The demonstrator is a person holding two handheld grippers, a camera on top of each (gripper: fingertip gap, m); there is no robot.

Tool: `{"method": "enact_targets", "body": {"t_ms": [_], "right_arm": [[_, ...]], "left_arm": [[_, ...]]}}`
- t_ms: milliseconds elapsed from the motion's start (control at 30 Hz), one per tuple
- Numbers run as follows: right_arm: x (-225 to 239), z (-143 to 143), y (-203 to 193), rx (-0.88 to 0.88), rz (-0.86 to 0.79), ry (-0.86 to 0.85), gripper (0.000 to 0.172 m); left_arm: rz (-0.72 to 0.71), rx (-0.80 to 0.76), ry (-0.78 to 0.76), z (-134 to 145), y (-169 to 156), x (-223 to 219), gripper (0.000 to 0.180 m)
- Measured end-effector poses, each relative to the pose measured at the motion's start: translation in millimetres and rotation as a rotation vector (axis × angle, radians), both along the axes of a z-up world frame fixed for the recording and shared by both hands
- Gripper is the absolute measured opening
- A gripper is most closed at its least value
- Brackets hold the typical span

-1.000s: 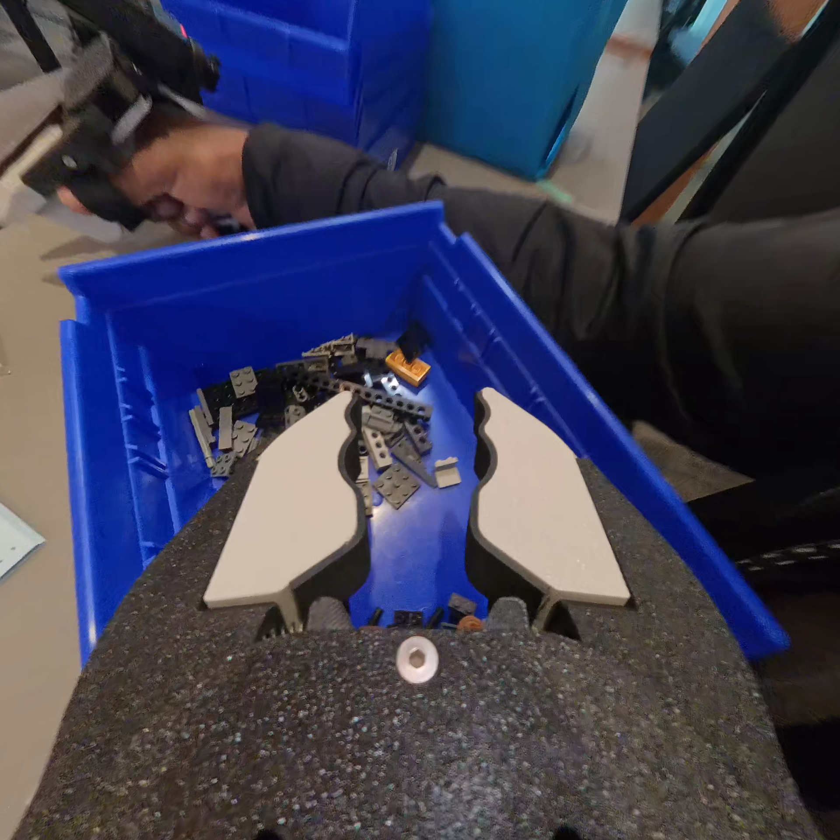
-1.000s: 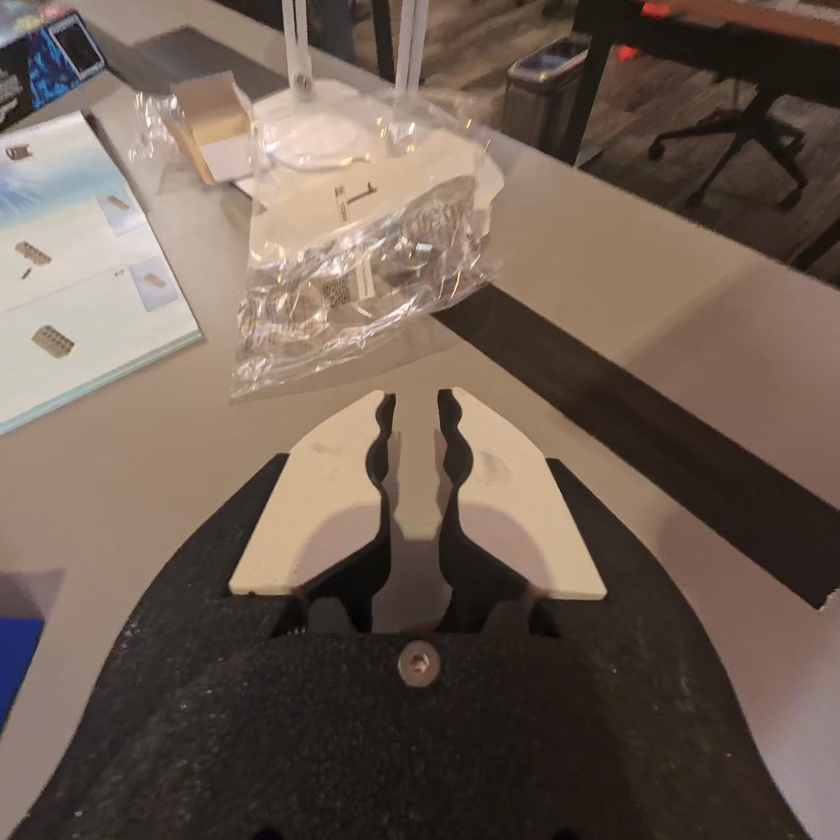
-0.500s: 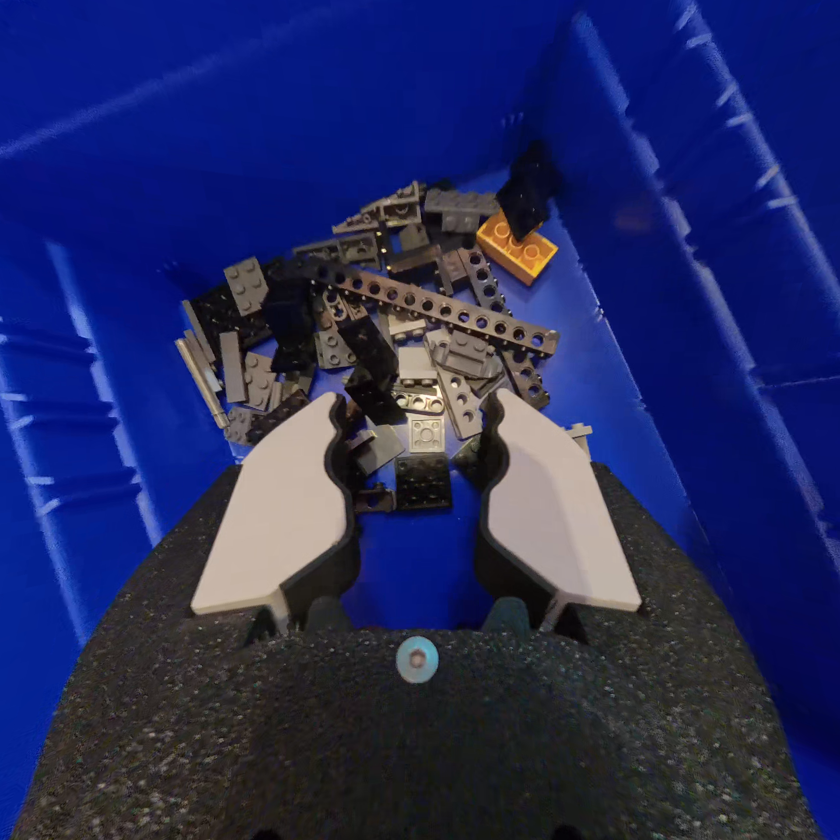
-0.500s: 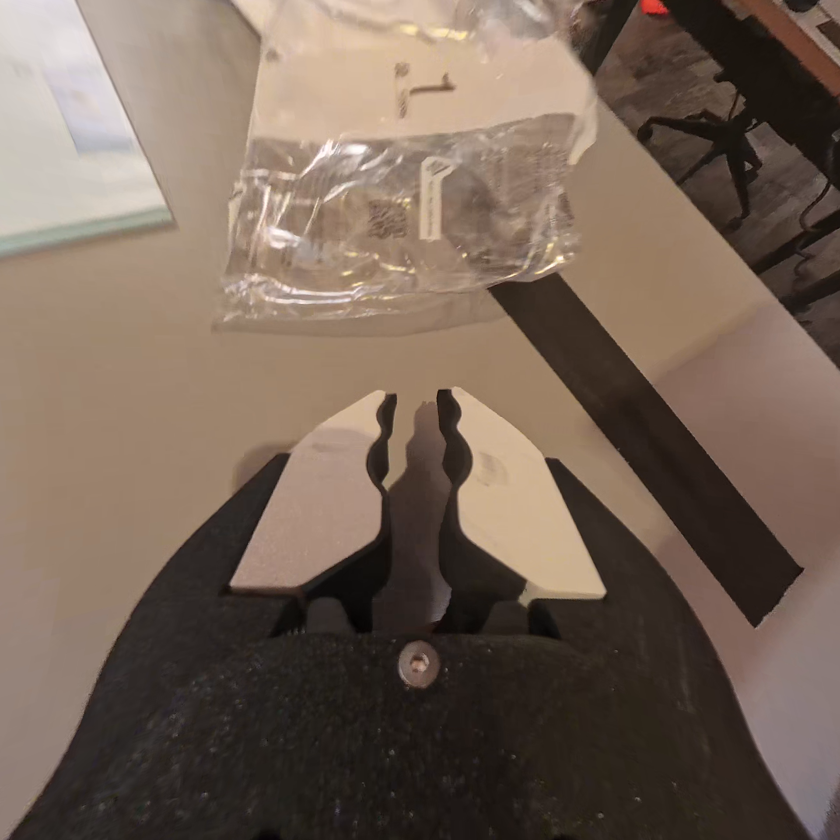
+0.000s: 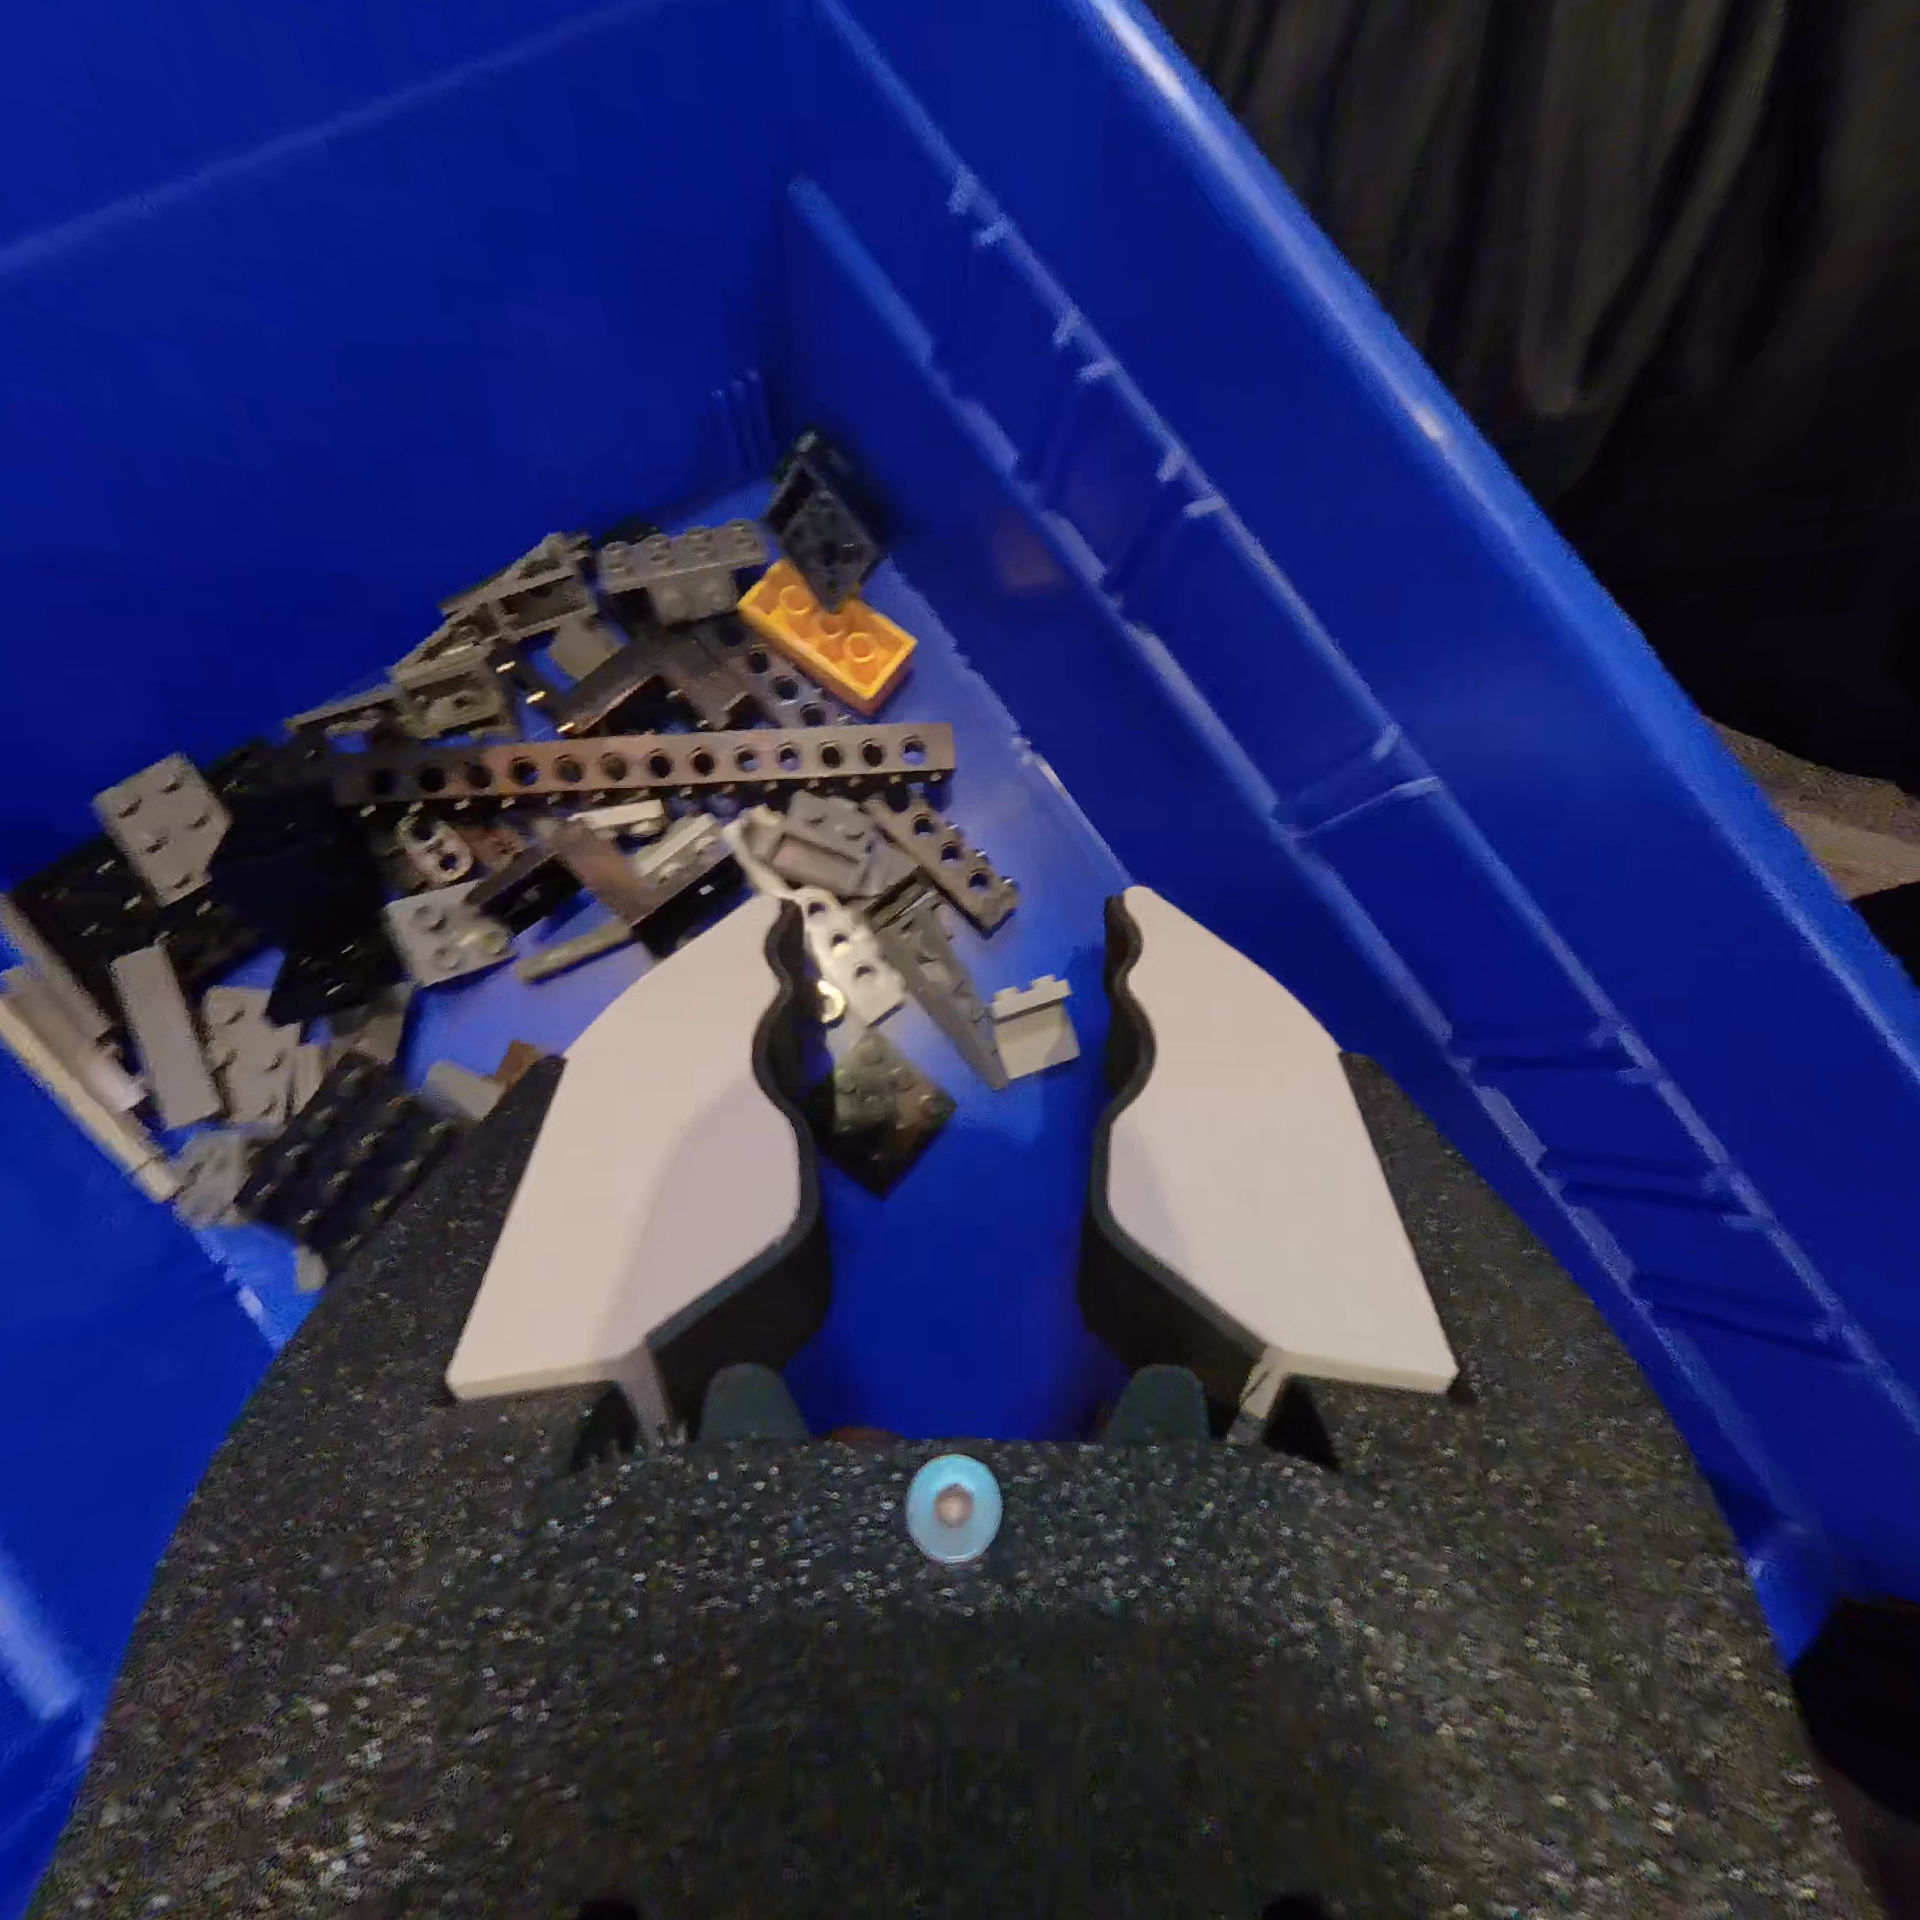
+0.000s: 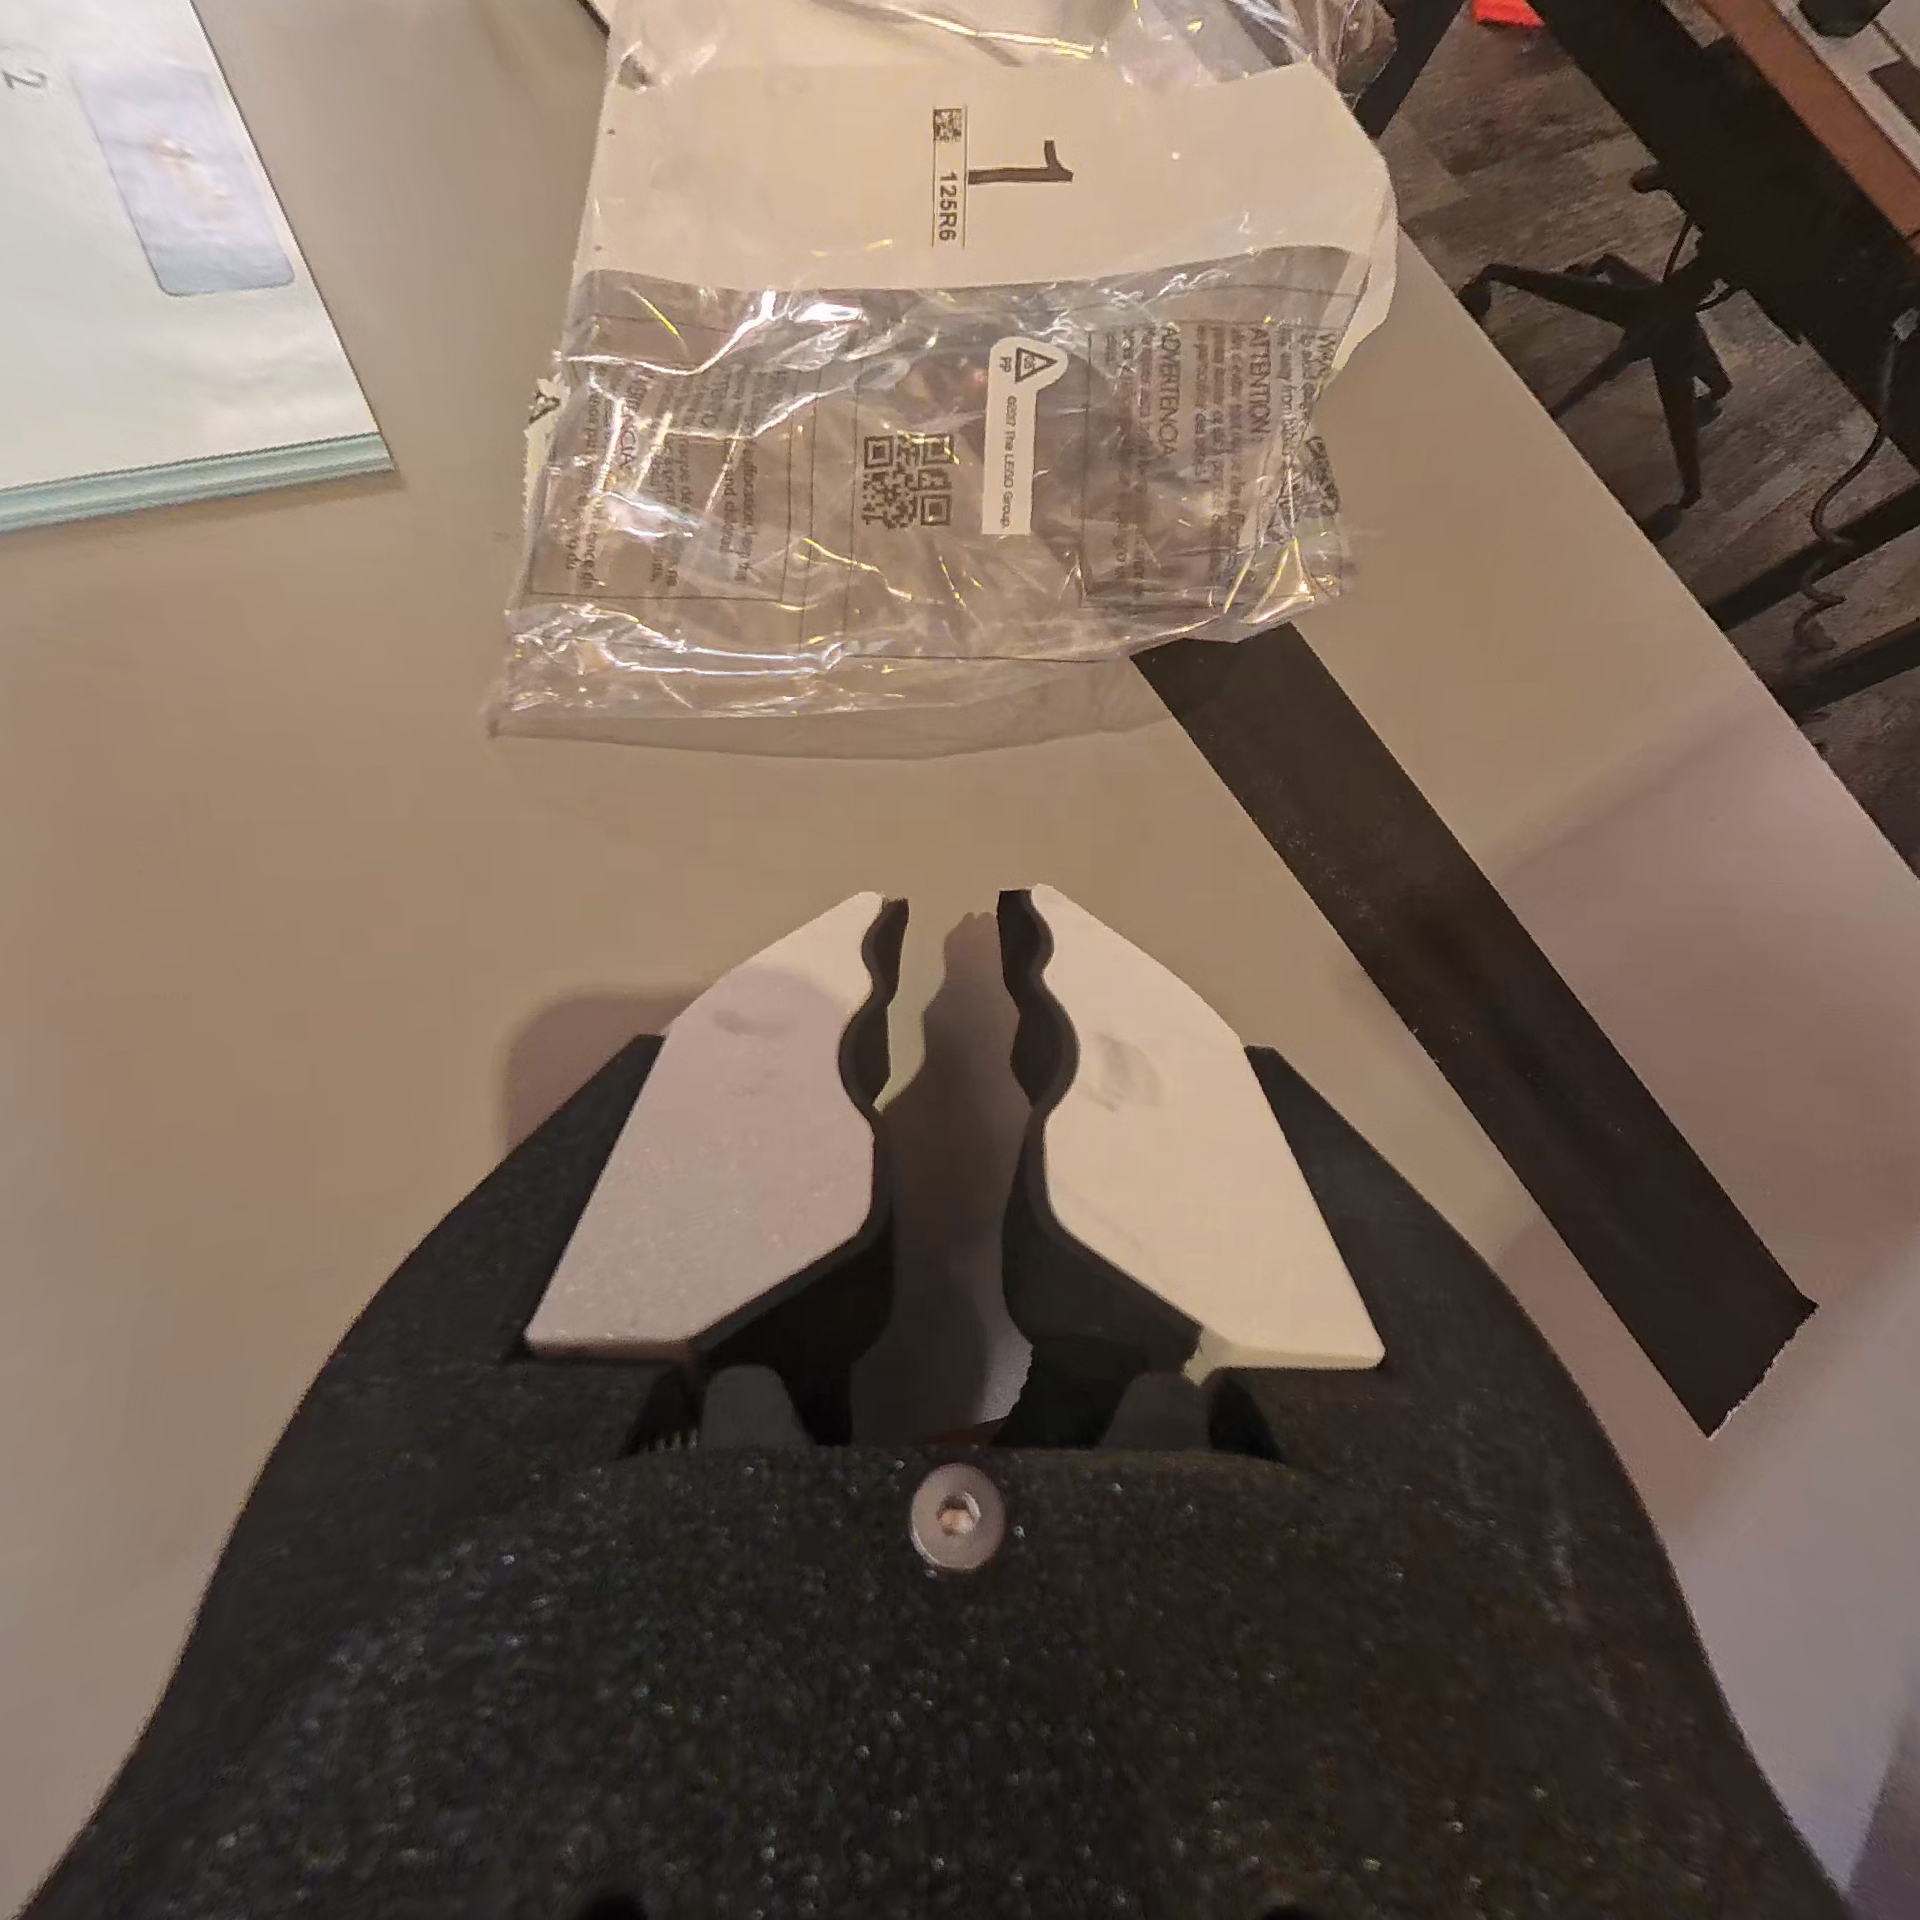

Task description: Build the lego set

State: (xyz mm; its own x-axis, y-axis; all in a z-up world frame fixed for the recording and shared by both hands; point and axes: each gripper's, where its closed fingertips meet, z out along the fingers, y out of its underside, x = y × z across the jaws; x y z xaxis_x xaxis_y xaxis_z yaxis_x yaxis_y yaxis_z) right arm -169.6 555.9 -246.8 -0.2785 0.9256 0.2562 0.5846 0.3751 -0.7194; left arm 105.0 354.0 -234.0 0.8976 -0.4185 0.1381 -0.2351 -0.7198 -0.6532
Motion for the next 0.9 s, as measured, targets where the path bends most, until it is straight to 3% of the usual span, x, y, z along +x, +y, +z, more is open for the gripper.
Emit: {"method": "enact_targets", "body": {"t_ms": [267, 400, 567, 900], "right_arm": [[0, 0, 1, -0.007, -0.004, -0.004, 0.02], [0, -1, 0, -0.004, -0.001, -0.004, 0.02], [0, -1, 0, -0.02, -0.001, -0.009, 0.02], [0, -3, 0, -0.017, 0.002, -0.023, 0.021]], "left_arm": [[0.191, -0.002, 0.127, -2, 14, -50, 0.055], [0.129, -0.035, 0.092, -12, 20, -34, 0.055], [-0.012, -0.001, 0.01, -4, 14, -2, 0.056], [0.206, 0.002, 0.103, -1, 19, -52, 0.055]]}}
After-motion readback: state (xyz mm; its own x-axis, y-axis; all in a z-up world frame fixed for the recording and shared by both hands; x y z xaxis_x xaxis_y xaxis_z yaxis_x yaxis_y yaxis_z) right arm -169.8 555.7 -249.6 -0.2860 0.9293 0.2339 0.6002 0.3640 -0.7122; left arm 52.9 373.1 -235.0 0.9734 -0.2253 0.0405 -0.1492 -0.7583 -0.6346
